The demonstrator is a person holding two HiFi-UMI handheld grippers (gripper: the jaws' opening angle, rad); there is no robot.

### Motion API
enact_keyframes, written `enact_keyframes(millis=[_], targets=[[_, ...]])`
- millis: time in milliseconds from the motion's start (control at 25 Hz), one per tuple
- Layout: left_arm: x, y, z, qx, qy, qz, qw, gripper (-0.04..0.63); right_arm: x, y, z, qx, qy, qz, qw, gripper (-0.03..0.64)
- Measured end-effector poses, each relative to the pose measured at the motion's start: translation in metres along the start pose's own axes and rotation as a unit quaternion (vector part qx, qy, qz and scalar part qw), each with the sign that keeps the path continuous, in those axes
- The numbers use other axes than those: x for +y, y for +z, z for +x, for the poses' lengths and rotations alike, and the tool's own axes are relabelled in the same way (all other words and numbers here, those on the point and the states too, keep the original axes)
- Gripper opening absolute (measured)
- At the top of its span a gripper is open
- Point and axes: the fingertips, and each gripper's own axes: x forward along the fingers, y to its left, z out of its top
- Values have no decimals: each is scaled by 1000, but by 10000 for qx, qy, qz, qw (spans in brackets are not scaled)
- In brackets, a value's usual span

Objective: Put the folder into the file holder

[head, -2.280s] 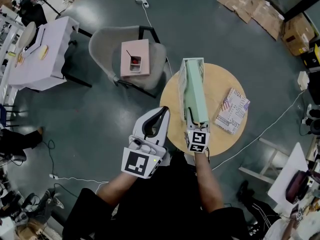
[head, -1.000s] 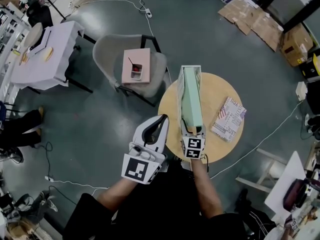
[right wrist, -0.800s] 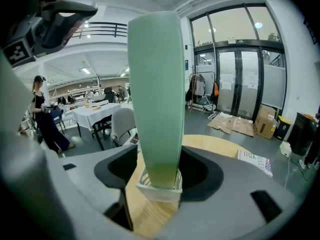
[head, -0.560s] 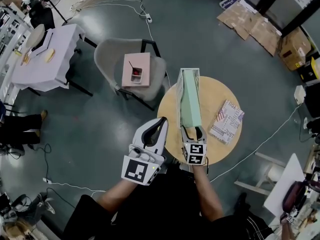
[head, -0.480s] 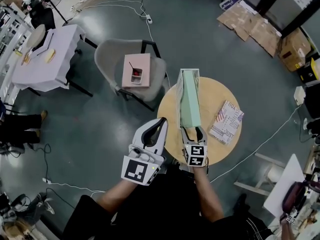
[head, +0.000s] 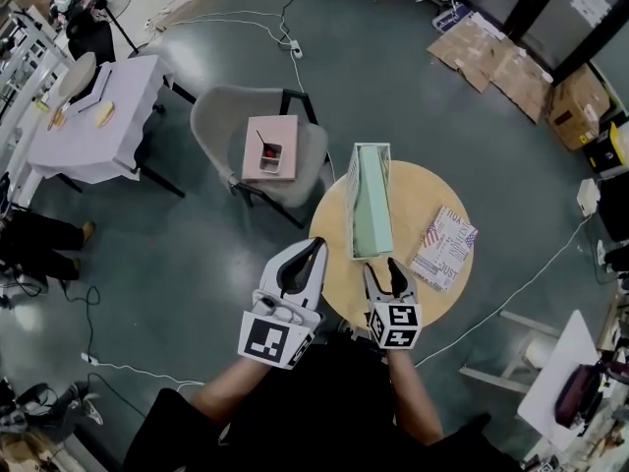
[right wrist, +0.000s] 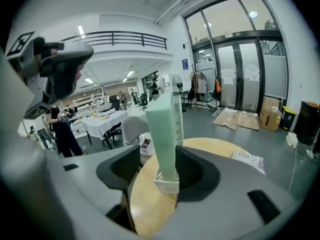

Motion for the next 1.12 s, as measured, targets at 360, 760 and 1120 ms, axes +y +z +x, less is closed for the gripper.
enact_keyframes(millis=[360, 760, 1120], targets=[[-1, 3, -6, -55, 67, 23, 10000, 8, 4, 58, -40, -582, 14, 316, 9978, 153], [-2, 5, -10, -88, 109, 19, 9999, 8, 6, 110, -77, -1144, -30, 489, 9922, 75], [0, 1, -14, -47, 144, -1, 9999, 8, 11, 130, -100, -1417, -99, 511, 9885, 17]])
